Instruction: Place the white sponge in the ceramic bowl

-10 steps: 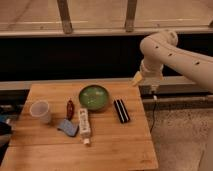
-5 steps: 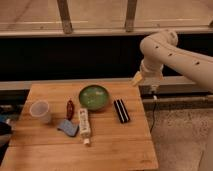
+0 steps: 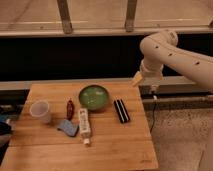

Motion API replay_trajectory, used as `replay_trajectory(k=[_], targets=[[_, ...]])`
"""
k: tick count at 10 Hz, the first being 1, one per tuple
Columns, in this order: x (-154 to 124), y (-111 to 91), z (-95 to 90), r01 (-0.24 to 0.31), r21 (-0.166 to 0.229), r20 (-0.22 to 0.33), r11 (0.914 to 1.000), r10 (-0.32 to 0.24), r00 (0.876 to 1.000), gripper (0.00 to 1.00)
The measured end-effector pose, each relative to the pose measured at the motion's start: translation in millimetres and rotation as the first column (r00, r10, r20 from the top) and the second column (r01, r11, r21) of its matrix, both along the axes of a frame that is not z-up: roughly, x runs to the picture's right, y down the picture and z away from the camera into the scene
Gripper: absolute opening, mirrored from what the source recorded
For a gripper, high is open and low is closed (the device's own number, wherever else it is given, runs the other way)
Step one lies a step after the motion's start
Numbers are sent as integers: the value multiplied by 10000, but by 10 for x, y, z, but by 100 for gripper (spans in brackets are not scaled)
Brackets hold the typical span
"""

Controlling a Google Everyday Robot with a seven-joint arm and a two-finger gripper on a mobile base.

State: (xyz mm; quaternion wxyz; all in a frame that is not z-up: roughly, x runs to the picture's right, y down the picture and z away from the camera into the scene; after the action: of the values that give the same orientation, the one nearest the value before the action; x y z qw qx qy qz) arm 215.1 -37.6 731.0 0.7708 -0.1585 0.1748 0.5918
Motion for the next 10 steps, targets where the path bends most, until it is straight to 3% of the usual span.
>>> replay_trajectory(k=[4,6,8,10], targets=[[-2,1,-3,8,6,4,10000,-8,10000,80],[-61,-8,-54,212,109,332,9997,-216,9992,80],[-399,48,-167,756,166,1136,9970,-770,9905,80],[-944,207,-341,1476,262,2043,9887,-1498,9674,80]])
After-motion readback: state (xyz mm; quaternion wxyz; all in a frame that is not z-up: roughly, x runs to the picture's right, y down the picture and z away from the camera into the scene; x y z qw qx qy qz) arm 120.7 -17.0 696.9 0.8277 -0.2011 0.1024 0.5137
